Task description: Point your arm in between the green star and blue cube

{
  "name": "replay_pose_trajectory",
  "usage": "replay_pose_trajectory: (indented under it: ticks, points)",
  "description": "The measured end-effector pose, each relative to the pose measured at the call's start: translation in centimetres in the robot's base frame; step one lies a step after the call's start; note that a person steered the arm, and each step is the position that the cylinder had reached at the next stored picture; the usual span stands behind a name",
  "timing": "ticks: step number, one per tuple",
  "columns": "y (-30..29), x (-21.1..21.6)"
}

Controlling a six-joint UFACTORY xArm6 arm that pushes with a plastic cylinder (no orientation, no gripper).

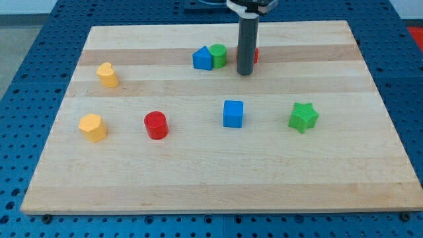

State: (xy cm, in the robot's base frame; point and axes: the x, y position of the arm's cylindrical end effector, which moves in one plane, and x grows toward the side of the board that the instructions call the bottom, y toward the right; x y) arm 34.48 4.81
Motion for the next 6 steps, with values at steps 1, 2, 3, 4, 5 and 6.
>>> replay_pose_trajectory:
  ticks: [1,2,3,4,5,6]
  points:
    - [0.0,0.0]
    - [1.1,1.2]
    - [7.5,3.3]
    - [8.4,4.5]
    - [8.2,4.5]
    - [8.1,4.6]
